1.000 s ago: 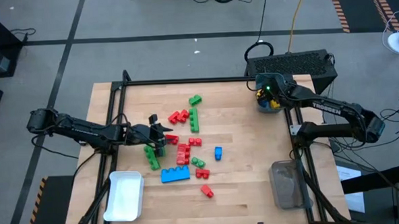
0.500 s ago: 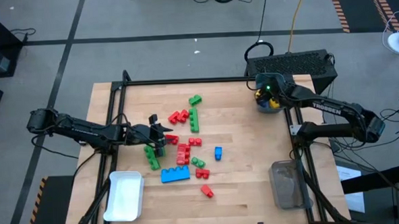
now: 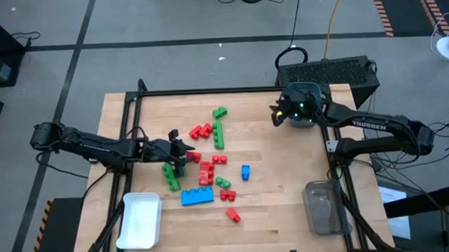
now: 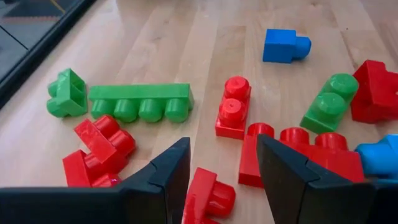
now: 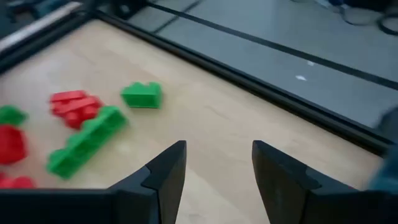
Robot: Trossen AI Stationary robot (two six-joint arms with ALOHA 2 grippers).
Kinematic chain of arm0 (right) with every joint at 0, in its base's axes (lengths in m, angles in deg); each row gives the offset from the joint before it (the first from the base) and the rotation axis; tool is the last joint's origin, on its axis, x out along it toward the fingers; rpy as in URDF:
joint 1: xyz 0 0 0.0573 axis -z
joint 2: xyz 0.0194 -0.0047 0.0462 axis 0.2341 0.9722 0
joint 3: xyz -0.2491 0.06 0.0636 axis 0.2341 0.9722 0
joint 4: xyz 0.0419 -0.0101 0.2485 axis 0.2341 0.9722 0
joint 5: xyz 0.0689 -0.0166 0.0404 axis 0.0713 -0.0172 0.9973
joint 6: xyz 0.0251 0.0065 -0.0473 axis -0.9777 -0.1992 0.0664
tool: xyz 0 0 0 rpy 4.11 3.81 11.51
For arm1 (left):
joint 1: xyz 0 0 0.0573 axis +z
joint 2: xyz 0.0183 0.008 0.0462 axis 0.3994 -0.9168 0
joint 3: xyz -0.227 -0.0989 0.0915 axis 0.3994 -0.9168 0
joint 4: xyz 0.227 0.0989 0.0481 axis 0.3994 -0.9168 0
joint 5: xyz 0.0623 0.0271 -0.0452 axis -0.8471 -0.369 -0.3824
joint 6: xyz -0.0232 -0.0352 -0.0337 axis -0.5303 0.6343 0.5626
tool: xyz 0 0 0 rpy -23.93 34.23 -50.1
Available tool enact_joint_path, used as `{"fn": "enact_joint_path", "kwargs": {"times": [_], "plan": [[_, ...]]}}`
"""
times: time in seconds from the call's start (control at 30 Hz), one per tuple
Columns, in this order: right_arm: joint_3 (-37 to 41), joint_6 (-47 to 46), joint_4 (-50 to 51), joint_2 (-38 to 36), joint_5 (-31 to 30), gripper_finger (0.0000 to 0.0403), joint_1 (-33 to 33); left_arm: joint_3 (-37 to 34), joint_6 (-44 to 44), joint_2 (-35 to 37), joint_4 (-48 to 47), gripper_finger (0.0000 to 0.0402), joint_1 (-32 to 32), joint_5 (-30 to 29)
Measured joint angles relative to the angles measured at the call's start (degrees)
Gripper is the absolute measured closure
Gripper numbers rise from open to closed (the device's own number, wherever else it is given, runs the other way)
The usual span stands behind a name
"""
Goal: Sort blocks by size
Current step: Put the one stud blue game piece into the blue bin
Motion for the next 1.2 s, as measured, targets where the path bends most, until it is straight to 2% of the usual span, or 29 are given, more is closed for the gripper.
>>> {"fn": "enact_joint_path", "kwargs": {"times": [0.27,0.63,0.83,1.0,1.2], "plan": [[0.0,0.0,-1.3,0.4,-0.5,0.0241,-7.6,4.4,3.0,0.0,-9.0,0.0235,0.0,1.6],[0.0,-0.1,-3.1,7.7,-0.3,0.0241,-18.6,6.3,3.4,0.0,-8.3,0.0235,0.0,2.6],[0.0,0.6,-12.0,14.7,4.3,0.0241,-25.6,6.3,2.4,0.0,-4.9,0.0235,0.0,-0.6],[0.0,2.2,-19.6,20.1,2.6,0.0241,-31.2,6.3,0.6,0.0,-3.1,0.0235,0.0,-0.7],[0.0,4.9,-22.3,24.4,1.9,0.0240,-35.1,6.3,-1.8,0.0,-0.9,0.0235,0.0,-1.8]]}}
